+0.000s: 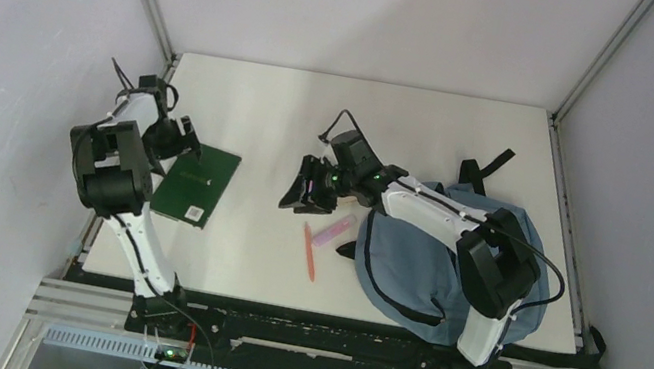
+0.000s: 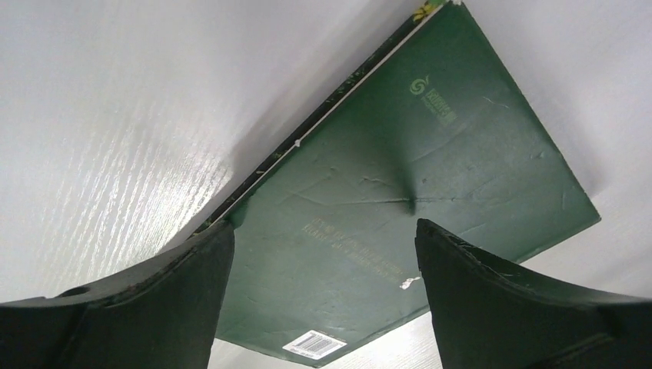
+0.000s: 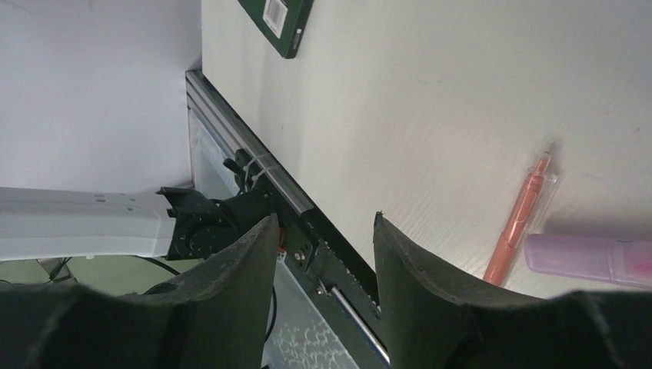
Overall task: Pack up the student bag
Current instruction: Move the book to the center of the board.
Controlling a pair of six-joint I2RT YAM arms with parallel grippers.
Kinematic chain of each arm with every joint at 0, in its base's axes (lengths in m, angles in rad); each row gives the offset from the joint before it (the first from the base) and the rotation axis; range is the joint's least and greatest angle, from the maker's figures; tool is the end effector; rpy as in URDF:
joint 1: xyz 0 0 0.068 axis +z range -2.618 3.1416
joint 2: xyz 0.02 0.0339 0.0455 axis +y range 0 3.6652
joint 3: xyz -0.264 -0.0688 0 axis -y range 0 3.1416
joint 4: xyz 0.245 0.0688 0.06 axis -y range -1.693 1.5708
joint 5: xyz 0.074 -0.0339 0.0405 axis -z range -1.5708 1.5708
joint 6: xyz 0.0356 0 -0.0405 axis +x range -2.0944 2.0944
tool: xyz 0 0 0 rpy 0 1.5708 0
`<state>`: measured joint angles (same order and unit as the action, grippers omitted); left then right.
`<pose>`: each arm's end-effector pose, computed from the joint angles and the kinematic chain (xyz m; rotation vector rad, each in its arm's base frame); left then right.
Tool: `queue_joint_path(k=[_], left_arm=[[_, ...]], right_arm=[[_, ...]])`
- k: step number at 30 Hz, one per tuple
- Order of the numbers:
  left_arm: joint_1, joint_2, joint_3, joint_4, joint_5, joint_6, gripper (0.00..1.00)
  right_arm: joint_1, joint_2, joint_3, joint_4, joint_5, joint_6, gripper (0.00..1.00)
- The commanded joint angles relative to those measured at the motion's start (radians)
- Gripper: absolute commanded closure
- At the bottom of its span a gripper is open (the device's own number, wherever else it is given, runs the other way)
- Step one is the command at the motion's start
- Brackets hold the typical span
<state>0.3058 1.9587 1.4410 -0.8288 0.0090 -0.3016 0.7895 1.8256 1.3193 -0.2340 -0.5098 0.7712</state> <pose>0.3690 0.1161 0.1819 -0.8710 2.7842 -0.0124 0.2746 0.3015 0.2318 -0.3218 2.5918 1.2853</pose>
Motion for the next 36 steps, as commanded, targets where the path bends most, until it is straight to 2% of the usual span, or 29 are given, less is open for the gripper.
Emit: queue_joint_path(k=[1,9,15,18,21,27,31,36], left_arm=[[-0.005,0.027,0.02,0.012,0.137,0.052,0.09],[-0.171,0.029,-0.013,-0.036,0.079,0.031,0.1],[-0.232,-0.039,-0.098,-0.022,0.058,-0.031,0.09],[-0.222,-0.115,-0.105,-0.019,0.027,-0.033,0.09],[-0.174,-0.148,-0.045,-0.042,-0.006,-0.012,0.08],[-0.054,-0.106,0.037,0.006,-0.125,0.027,0.06],[-0.009,-0.001,0.094,-0.019,-0.093,0.038,0.06],[-0.009,0.085,0.1,-0.036,0.011,0.05,0.08]], right_arm=[[0.008,0.008,-0.007,0.051,-0.018,-0.004,0.42],[0.0,0.014,-0.006,0.088,-0.029,0.019,0.41],[-0.001,0.014,-0.007,0.084,-0.026,0.017,0.4],[0.001,0.013,-0.007,0.084,-0.028,0.019,0.4],[0.004,0.007,-0.006,0.079,-0.02,0.016,0.4],[0.015,-0.001,-0.007,0.07,-0.008,0.015,0.4],[0.023,-0.007,-0.007,0.056,-0.001,0.006,0.39],[0.023,-0.007,-0.006,0.061,-0.003,0.009,0.39]])
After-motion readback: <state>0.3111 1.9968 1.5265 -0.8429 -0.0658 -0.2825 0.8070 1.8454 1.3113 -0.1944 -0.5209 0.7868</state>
